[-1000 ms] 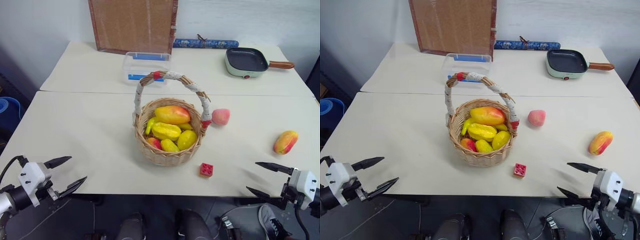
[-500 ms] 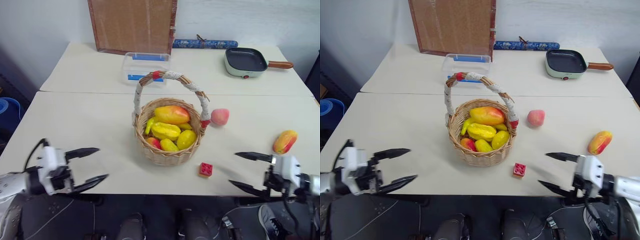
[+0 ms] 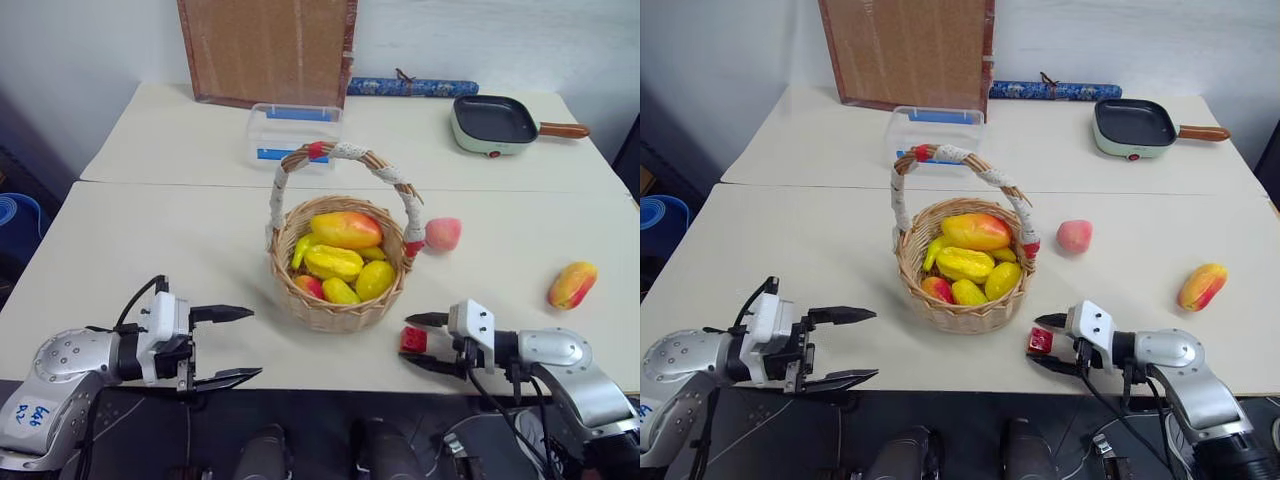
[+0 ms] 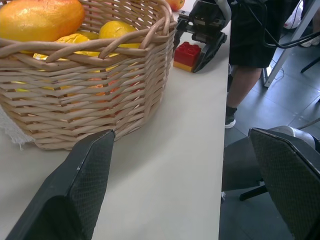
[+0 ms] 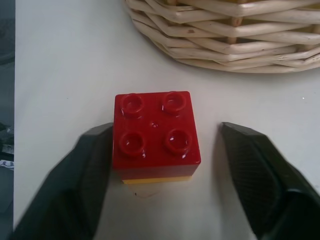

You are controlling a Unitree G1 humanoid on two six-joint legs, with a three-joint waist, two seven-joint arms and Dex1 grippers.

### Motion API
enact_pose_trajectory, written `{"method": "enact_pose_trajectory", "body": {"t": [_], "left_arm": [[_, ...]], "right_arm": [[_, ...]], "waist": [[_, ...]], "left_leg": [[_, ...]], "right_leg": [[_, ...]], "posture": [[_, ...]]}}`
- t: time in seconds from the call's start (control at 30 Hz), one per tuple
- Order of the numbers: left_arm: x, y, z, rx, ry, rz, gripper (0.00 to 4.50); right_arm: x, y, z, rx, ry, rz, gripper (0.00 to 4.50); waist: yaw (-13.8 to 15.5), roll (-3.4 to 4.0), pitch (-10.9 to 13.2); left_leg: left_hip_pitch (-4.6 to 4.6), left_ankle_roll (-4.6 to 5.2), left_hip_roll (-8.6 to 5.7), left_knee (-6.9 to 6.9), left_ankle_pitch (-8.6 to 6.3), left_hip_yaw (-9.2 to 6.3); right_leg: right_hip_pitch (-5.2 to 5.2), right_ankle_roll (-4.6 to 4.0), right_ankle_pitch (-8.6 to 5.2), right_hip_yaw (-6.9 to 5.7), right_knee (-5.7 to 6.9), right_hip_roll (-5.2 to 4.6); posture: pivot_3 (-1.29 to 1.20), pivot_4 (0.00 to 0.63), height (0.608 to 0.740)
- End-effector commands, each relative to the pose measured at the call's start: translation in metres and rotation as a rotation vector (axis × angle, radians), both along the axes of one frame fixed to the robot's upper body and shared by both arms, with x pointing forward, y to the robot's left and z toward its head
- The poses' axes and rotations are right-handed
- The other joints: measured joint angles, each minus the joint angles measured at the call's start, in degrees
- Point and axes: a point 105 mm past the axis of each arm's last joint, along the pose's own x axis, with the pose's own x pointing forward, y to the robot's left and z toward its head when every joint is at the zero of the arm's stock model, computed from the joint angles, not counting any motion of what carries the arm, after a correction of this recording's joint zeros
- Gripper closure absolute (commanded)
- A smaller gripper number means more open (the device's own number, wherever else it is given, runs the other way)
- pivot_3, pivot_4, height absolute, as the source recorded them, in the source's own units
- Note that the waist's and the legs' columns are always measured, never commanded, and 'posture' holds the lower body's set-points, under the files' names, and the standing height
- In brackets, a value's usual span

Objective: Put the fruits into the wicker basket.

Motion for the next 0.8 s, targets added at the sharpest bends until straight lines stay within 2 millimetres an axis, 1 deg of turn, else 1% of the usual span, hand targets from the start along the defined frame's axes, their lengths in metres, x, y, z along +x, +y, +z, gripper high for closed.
{"method": "enact_pose_trajectory", "body": {"t": [0.03, 0.07, 0.1, 0.13, 0.2, 0.27, 0.3, 0.33, 0.37, 0.4, 0.47, 0.5, 0.57, 0.63, 0.7, 0.73, 0.8], "left_arm": [[0.001, -0.002, 0.0, 0.0, -0.006, -0.021, 0.0], [0.002, -0.002, -0.001, -0.002, -0.005, -0.021, 0.0], [0.003, -0.002, -0.002, -0.008, -0.007, -0.015, 0.0], [0.004, -0.002, -0.002, -0.014, -0.009, -0.008, 0.0], [0.006, 0.0, 0.0, -0.047, -0.006, 0.016, 0.0], [0.007, 0.001, 0.001, -0.064, -0.002, 0.029, 0.0], [0.007, 0.001, 0.0, -0.059, 0.001, 0.027, 0.0], [0.009, 0.001, -0.001, -0.056, 0.001, 0.025, 0.0], [0.011, -0.001, -0.002, -0.055, 0.0, 0.02, 0.0], [0.013, -0.003, -0.001, -0.057, -0.004, 0.011, 0.0], [0.016, -0.006, 0.001, -0.062, -0.013, -0.004, 0.0], [0.019, -0.008, 0.002, -0.065, -0.019, -0.006, 0.0], [0.022, -0.008, 0.005, -0.071, -0.03, -0.007, 0.0], [0.025, -0.008, 0.007, -0.071, -0.032, -0.009, 0.0], [0.025, -0.008, 0.009, -0.067, -0.034, -0.013, 0.0], [0.025, -0.007, 0.01, -0.063, -0.04, -0.013, 0.0], [0.025, -0.005, 0.014, -0.06, -0.052, -0.006, 0.0]], "right_arm": [[-0.008, -0.02, 0.013, 0.1, -0.012, -0.055, 2.64], [-0.012, -0.028, 0.02, 0.144, -0.009, -0.096, 2.91], [-0.016, -0.037, 0.027, 0.187, -0.026, -0.143, 3.03], [-0.02, -0.044, 0.033, 0.214, -0.038, -0.18, 3.03], [-0.033, -0.07, 0.044, 0.23, -0.085, -0.305, 3.03], [-0.043, -0.093, 0.05, 0.24, -0.104, -0.427, 3.03], [-0.047, -0.106, 0.053, 0.24, -0.127, -0.503, 3.03], [-0.054, -0.127, 0.057, 0.253, -0.152, -0.617, 3.03], [-0.062, -0.147, 0.058, 0.24, -0.168, -0.708, 3.03], [-0.071, -0.166, 0.055, 0.22, -0.165, -0.789, 3.03], [-0.081, -0.19, 0.047, 0.185, -0.159, -0.882, 3.03], [-0.08, -0.209, 0.042, 0.161, -0.165, -0.971, 3.03], [-0.075, -0.237, 0.032, 0.079, -0.18, -1.095, 3.03], [-0.062, -0.261, 0.029, 0.063, -0.201, -1.222, 3.03], [-0.041, -0.275, 0.028, 0.112, -0.204, -1.305, 3.03], [-0.028, -0.276, 0.031, 0.137, -0.212, -1.326, 3.03], [-0.01, -0.278, 0.029, 0.172, -0.176, -1.364, 3.03]], "waist": [[0.13, 0.0, 0.0], [0.32, 0.03, 0.01], [0.34, 0.03, 0.01], [0.33, 0.03, 0.01], [0.31, 0.03, 0.01], [0.29, 0.03, 0.01], [0.29, 0.03, 0.0], [0.27, 0.03, 0.0], [0.28, 0.03, 0.0], [0.27, 0.04, 0.0], [0.25, 0.03, 0.0], [0.16, 0.02, -0.01], [-0.2, -0.01, -0.03], [-0.76, 0.11, -0.07], [-1.51, 0.21, -0.11], [-1.93, 0.25, -0.1], [-2.05, 0.35, -0.12]], "left_leg": [[0.0, 0.01, -0.01, 0.01, 0.0, 0.0], [0.0, 0.02, -0.01, 0.02, 0.0, -0.01], [-0.03, 0.04, -0.03, 0.04, -0.02, -0.02], [0.0, 0.05, -0.02, 0.04, -0.03, -0.02], [-0.02, 0.07, -0.01, 0.04, -0.06, -0.02], [0.0, 0.06, 0.01, 0.04, -0.09, -0.03], [0.0, 0.16, 0.01, 0.02, -0.15, -0.01], [0.03, 0.21, 0.01, 0.01, -0.18, -0.01], [0.03, 0.3, 0.01, 0.01, -0.23, -0.01], [0.03, 0.3, 0.01, 0.01, -0.23, 0.0], [0.02, 0.3, -0.01, 0.01, -0.23, 0.04], [0.02, 0.3, -0.01, 0.01, -0.23, 0.04], [0.05, 0.31, -0.01, 0.01, -0.23, 0.05], [0.1, 0.28, -0.02, 0.01, -0.18, 0.26], [0.13, 0.07, 0.0, -0.01, -0.04, 0.34], [0.12, 0.06, 0.0, -0.01, -0.03, 0.36], [0.15, 0.04, 0.04, -0.01, -0.01, 0.47]], "right_leg": [[0.0, 0.0, 0.0, 0.01, 0.0, -0.01], [0.01, 0.02, 0.01, 0.02, 0.02, -0.01], [0.01, 0.04, 0.02, 0.02, 0.02, -0.04], [0.02, 0.09, 0.05, 0.05, 0.03, -0.03], [0.01, 0.11, 0.06, 0.05, 0.03, -0.03], [0.04, 0.12, 0.07, 0.05, 0.02, -0.02], [0.04, 0.12, 0.06, 0.09, -0.03, -0.03], [0.07, 0.12, 0.06, 0.1, -0.04, -0.02], [0.06, 0.11, 0.06, 0.11, -0.05, -0.02], [0.06, 0.1, 0.06, 0.13, -0.05, -0.02], [0.05, 0.08, 0.04, 0.17, -0.12, -0.02], [0.08, 0.08, 0.04, 0.17, -0.14, -0.02], [0.11, 0.07, 0.04, 0.2, -0.16, -0.03], [0.03, 0.07, 0.05, 0.37, -0.1, -0.03], [-0.02, 0.06, 0.04, 0.39, -0.06, 0.0], [-0.03, 0.06, 0.04, 0.39, -0.03, 0.01], [-0.07, 0.06, 0.04, 0.41, 0.01, 0.05]], "posture": [[0.0, 0.15, 0.74], [0.0, 0.15, 0.74], [0.0, 0.15, 0.74], [0.0, 0.15, 0.74], [0.0, 0.15, 0.74], [0.0, 0.15, 0.74], [0.0, 0.15, 0.74], [0.0, 0.15, 0.74], [0.0, 0.15, 0.74], [0.0, 0.15, 0.74], [0.0, 0.15, 0.74], [0.0, 0.15, 0.74], [0.0, 0.15, 0.74], [0.0, 0.15, 0.74], [0.0, 0.15, 0.74], [0.0, 0.15, 0.74], [0.0, 0.15, 0.74]]}}
